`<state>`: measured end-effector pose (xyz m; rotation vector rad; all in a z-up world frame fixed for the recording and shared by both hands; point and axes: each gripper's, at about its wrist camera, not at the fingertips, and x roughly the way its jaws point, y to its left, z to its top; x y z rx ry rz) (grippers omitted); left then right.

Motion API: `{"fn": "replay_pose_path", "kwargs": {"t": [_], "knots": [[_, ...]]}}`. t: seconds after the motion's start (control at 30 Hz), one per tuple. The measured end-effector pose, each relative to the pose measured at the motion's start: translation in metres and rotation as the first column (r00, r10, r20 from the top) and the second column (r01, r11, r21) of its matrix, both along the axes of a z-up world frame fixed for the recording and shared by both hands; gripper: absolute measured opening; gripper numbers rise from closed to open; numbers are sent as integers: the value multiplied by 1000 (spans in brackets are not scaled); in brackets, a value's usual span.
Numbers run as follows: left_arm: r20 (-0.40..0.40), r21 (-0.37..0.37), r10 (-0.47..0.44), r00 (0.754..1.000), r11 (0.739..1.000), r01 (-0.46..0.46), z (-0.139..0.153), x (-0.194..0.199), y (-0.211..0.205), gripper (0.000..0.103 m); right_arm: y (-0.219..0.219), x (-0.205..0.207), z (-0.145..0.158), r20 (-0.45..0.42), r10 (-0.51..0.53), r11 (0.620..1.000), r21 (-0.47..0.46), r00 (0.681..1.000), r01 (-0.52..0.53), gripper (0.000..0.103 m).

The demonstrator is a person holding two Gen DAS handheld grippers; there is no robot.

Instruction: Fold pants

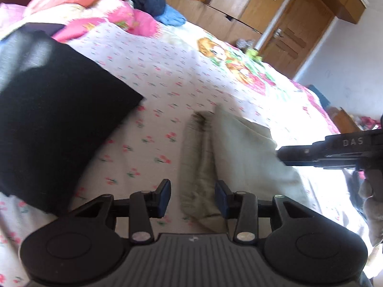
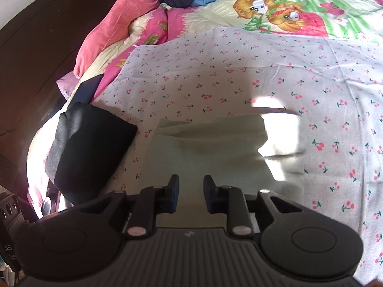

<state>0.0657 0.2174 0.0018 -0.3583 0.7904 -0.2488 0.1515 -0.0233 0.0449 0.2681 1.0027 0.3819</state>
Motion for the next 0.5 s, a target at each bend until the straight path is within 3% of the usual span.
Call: {"fn": "replay_pose_path", "kwargs": {"t": [0.1,0.2,0.33,0.47,0.5], "knots": [[30,-12,24,999,1000,-24,13,-7,11,54,14,16,-2,17,41,999,21,999,-42,25],[80,-25,-27,996,999,29,22,-10,1,59,36,42,-15,15,87,996,8,996,-87,25],[86,79,-140,986,988,133,12,-1,-37,60,54,66,-23,-15,112,994,-11,994,-112,25],[37,133,-224,974,967,217,-3,2,-63,60,55,71,1,118,222,970,-122,968,-208,26],[34,133,-234,972,965,228,-5,2,-65,60,56,77,4,117,261,958,-151,958,-243,28]]}}
